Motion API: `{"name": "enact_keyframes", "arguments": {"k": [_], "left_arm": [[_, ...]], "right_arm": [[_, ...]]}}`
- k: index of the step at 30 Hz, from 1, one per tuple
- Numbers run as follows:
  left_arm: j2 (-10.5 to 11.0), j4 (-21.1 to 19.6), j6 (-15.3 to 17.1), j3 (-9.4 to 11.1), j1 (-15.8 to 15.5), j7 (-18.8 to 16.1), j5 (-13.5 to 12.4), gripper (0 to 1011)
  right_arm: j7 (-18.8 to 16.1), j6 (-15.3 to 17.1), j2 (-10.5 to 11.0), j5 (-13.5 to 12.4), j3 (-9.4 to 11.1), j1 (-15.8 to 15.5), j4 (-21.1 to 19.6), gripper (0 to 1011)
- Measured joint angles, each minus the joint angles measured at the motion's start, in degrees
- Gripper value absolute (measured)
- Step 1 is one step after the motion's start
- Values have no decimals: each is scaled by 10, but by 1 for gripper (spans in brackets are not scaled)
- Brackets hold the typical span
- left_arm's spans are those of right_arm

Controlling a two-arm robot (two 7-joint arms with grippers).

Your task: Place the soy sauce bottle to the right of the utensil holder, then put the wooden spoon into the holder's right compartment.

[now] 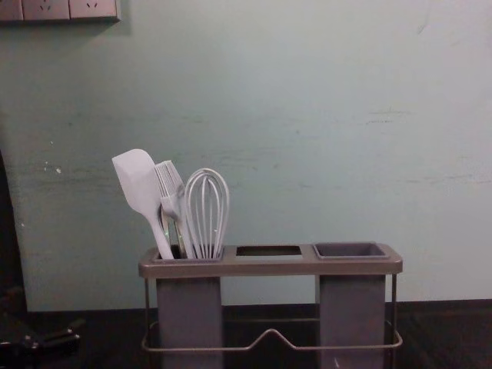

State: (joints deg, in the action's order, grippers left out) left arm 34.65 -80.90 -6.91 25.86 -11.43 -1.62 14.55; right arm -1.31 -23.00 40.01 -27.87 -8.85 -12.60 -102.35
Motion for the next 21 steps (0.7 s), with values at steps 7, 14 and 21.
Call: {"name": "enact_keyframes", "arguments": {"k": [7, 14, 21], "left_arm": [[0, 0, 0, 0, 0, 0, 0, 1005], [0, 0, 0, 0, 0, 0, 0, 1005], [0, 0, 0, 0, 0, 0, 0, 1005]], "right_arm": [[-59, 9, 20, -88, 29, -41, -51, 1004], [-92, 63, 56, -121, 47, -79, -93, 1004], [-108, 100, 78, -114, 50, -107, -120, 1004]]}}
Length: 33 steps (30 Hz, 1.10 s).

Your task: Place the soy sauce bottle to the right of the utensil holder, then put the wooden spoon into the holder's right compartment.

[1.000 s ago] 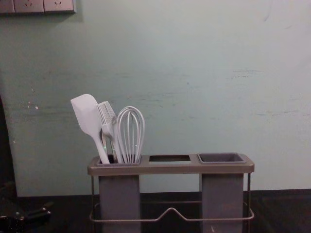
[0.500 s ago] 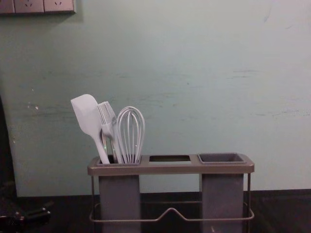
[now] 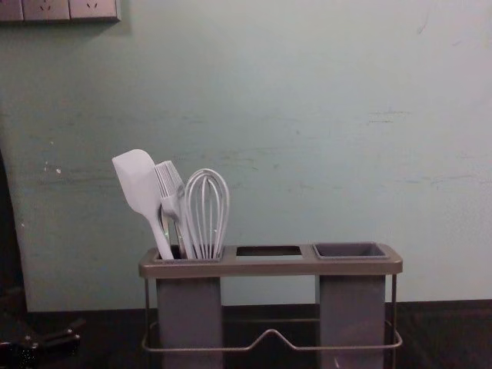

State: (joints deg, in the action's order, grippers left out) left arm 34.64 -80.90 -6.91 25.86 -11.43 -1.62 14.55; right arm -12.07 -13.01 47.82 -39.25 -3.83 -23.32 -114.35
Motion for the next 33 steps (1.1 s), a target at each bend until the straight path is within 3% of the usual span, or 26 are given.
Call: {"name": "enact_keyframes", "arguments": {"k": [6, 11, 19, 33], "left_arm": [[0, 0, 0, 0, 0, 0, 0, 1005], [0, 0, 0, 0, 0, 0, 0, 1005], [0, 0, 0, 0, 0, 0, 0, 1005], [0, 0, 0, 0, 0, 0, 0, 1005]], "right_arm": [[-6, 19, 3, 19, -12, -14, -9, 1004], [-9, 30, -8, 40, -32, -11, -6, 1004], [-3, 39, -37, 83, -58, 21, 13, 1004], [-9, 46, -90, 127, -87, 80, 60, 1004]]}}
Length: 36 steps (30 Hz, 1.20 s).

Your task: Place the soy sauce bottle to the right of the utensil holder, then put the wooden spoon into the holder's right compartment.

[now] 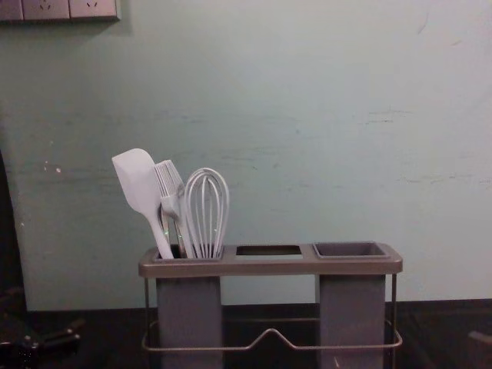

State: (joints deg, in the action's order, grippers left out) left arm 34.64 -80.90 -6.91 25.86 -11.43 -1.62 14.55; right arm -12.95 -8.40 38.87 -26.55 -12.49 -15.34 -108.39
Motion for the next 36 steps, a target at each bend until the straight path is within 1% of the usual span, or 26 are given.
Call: {"name": "enact_keyframes", "arguments": {"k": [4, 8, 15, 23, 33, 36], "left_arm": [[0, 0, 0, 0, 0, 0, 0, 1005], [0, 0, 0, 0, 0, 0, 0, 1005], [0, 0, 0, 0, 0, 0, 0, 1005], [0, 0, 0, 0, 0, 0, 0, 1005], [0, 0, 0, 0, 0, 0, 0, 1005], [0, 0, 0, 0, 0, 0, 0, 1005]], "right_arm": [[3, 0, -14, 13, -4, 7, 8, 1004], [5, -2, -25, 20, -4, 9, 12, 1004], [5, -4, -33, 27, 6, 1, 4, 1004], [0, -2, -39, 28, 21, -18, -11, 1004], [-14, -1, -51, 22, 35, -33, -16, 1004], [-17, -1, -53, 24, 38, -35, -18, 947]]}}
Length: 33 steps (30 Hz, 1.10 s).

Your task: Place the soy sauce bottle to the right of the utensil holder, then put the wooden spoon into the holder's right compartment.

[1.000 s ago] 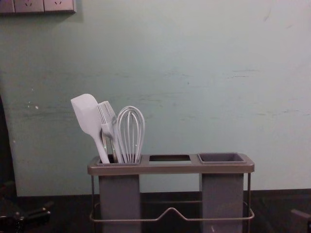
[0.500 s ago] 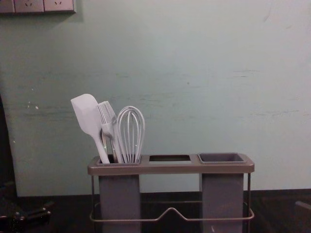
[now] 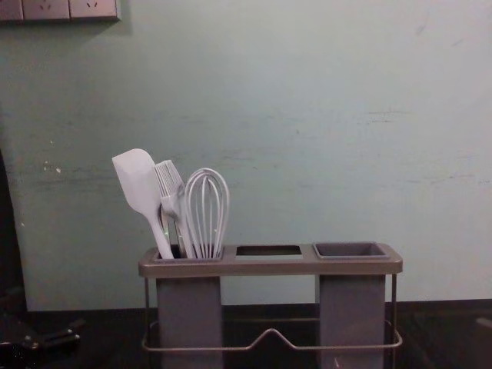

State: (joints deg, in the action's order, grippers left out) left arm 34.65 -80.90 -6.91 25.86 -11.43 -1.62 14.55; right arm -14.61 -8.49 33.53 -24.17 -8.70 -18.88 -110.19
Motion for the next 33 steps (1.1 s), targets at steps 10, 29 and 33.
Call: {"name": "enact_keyframes", "arguments": {"k": [10, 29, 33], "left_arm": [[0, 0, 0, 0, 0, 0, 0, 1005], [0, 0, 0, 0, 0, 0, 0, 1005], [0, 0, 0, 0, 0, 0, 0, 1005]], "right_arm": [[-6, 6, -8, 12, 11, -10, -7, 671], [-18, 16, -19, 21, 46, -32, -37, 392], [-23, 19, -20, 19, 57, -32, -44, 392]]}}
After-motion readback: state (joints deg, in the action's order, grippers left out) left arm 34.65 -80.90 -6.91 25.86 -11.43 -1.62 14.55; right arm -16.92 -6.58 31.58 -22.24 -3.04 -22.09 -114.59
